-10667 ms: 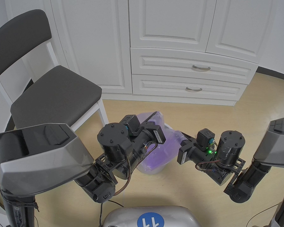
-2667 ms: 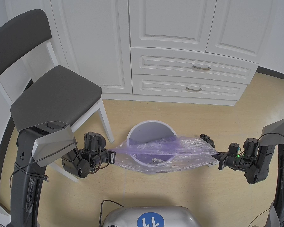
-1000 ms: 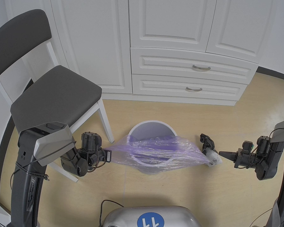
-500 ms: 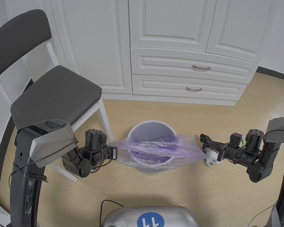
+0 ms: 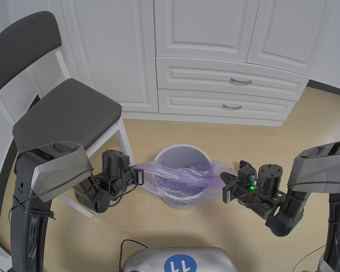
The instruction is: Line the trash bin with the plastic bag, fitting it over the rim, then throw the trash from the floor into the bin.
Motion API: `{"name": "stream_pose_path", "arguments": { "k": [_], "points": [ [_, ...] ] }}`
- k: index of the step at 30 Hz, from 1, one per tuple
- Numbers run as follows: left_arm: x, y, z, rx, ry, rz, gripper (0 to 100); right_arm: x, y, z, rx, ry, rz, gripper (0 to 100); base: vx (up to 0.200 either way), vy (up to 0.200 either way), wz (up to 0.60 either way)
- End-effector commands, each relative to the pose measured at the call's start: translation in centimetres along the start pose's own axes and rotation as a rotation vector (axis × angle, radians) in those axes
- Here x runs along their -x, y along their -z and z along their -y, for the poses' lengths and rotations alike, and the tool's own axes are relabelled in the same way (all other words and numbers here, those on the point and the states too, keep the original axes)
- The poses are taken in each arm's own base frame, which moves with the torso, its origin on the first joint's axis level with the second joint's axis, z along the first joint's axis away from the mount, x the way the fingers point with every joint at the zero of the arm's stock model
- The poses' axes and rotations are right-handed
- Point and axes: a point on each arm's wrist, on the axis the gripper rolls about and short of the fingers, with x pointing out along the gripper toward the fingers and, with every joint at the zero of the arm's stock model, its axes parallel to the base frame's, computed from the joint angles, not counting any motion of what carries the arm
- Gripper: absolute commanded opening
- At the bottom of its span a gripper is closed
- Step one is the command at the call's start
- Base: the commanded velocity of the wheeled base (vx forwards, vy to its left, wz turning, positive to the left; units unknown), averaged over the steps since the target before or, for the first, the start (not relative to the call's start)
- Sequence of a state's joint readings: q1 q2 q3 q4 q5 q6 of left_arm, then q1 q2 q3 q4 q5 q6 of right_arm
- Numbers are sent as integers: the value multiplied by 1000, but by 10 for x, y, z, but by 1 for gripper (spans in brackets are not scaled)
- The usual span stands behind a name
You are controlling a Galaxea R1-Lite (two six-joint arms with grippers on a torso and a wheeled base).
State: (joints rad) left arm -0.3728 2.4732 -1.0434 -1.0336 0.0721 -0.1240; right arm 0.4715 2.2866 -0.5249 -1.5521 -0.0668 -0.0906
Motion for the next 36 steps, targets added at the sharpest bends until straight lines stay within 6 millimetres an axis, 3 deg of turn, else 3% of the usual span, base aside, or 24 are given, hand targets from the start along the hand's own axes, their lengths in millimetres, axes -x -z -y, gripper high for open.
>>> {"name": "stream_pose_path", "arguments": {
  "k": [1, 6, 13, 14, 22, 30, 31, 36],
  "points": [
    [1, -3, 1, 2, 2, 14, 0, -17, 17, -31, 25, -21, -9, 0, 0, 0, 0],
    [0, 0, 1, 0, 1, 10, 0, -42, 39, -61, 37, 28, -13, 0, 0, 0, 0],
    [-1, 1, 0, 3, 1, 11, 0, -55, 41, -88, 34, 53, 33, 0, 0, 0, 0],
    [-1, 1, 0, 3, 1, 11, 100, -56, 41, -92, 34, 56, 36, 0, 0, 0, 0],
    [0, -1, 0, 3, 0, 16, 100, -57, 41, -105, 33, 64, 51, 0, 0, 0, 0],
    [1, -2, -1, 1, -4, 18, 100, -54, 40, -102, 80, 74, 41, 0, 0, 0, 0],
    [1, -2, -1, 1, -4, 18, 100, -54, 40, -102, 80, 74, 41, 100, 0, 0, 0],
    [1, -3, -1, 1, -7, 21, 100, -53, 35, -101, 79, 76, 51, 100, 0, 0, 0]
  ]
}}
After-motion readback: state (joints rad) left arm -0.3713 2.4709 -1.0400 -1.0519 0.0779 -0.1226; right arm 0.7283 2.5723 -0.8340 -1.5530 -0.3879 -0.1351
